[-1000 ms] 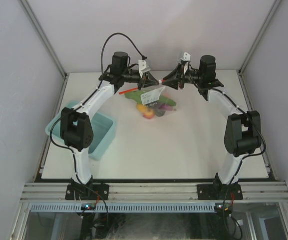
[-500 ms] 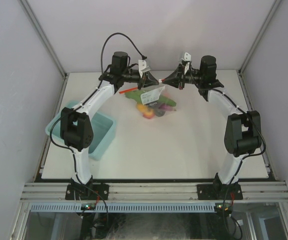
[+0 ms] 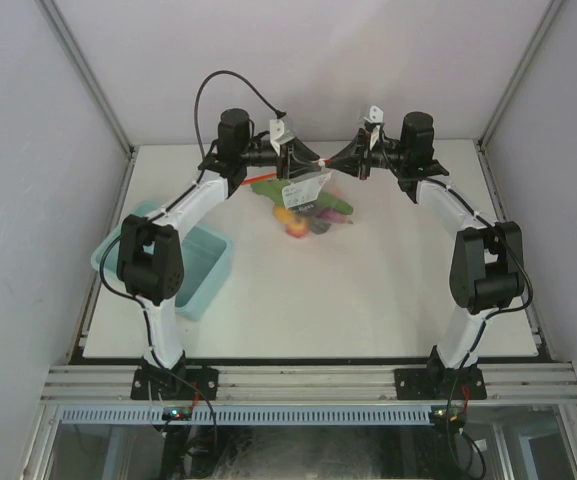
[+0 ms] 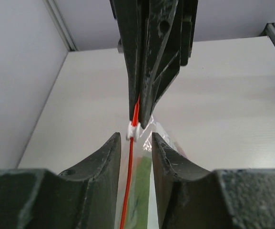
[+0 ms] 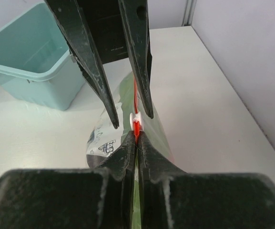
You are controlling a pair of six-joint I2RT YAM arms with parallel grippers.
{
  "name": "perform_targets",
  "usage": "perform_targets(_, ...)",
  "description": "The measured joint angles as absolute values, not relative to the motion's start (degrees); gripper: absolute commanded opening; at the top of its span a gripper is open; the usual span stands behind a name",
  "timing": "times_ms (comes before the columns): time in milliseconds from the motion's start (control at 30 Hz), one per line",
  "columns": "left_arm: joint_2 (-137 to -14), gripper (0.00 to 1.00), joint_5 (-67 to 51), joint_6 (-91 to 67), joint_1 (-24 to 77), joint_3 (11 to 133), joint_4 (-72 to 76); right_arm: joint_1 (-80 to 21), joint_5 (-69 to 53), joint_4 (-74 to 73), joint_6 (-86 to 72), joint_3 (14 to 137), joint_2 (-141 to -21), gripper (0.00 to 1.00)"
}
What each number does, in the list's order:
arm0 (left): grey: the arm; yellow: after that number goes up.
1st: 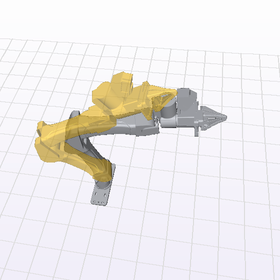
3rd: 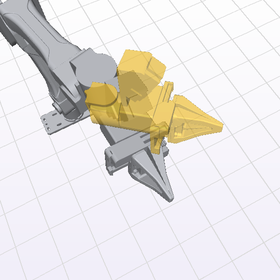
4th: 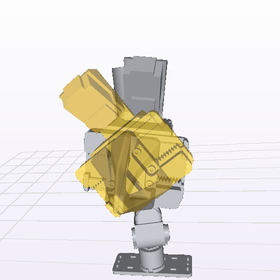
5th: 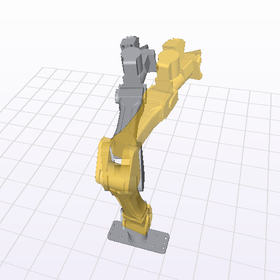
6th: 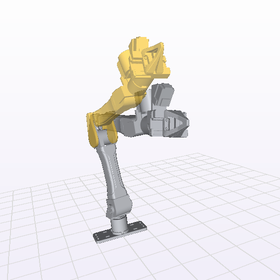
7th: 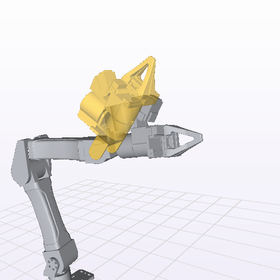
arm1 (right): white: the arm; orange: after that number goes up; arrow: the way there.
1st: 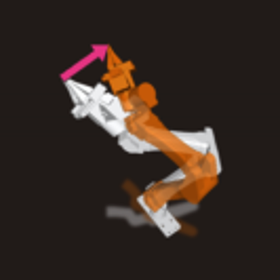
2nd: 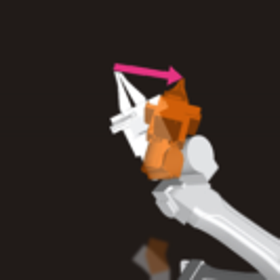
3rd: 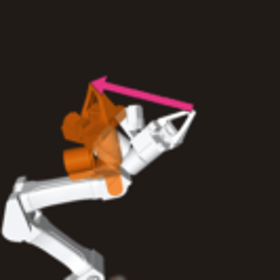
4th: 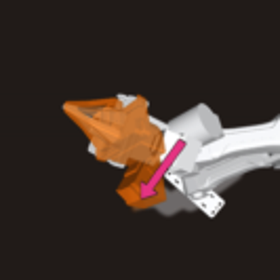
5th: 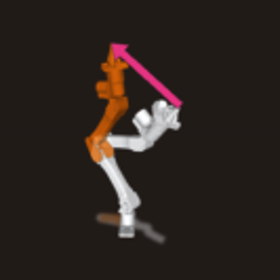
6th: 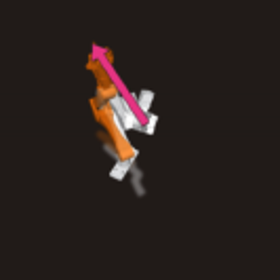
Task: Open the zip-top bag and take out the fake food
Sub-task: Unzip the zipper food storage bag at the center of the board.
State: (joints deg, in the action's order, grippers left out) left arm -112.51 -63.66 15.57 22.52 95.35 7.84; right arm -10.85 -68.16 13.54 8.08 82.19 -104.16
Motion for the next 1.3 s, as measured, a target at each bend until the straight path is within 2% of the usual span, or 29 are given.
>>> perform_targets(433,-112.51,0.32,-65.17,8.34,22.70,95.42,17.34,-10.87,-68.23,13.54,8.10,82.19,-104.16,0.00)
perform_targets(900,-113.69,0.32,-66.78,7.09,22.74,95.57,18.11,-10.87,-68.25,13.52,8.10,82.19,-104.16,0.00)
perform_targets(1033,-114.45,0.30,-66.17,9.47,22.74,96.57,14.39,-10.87,-68.25,13.52,8.10,82.19,-104.16,0.00)
perform_targets(1100,-114.74,0.28,-65.56,11.40,22.76,97.56,11.55,-10.87,-68.27,13.52,8.10,82.19,-104.16,0.00)
perform_targets(1300,-114.87,0.10,-64.58,14.70,22.76,98.98,6.85,-10.87,-68.25,13.52,8.10,82.19,-104.16,0.00)
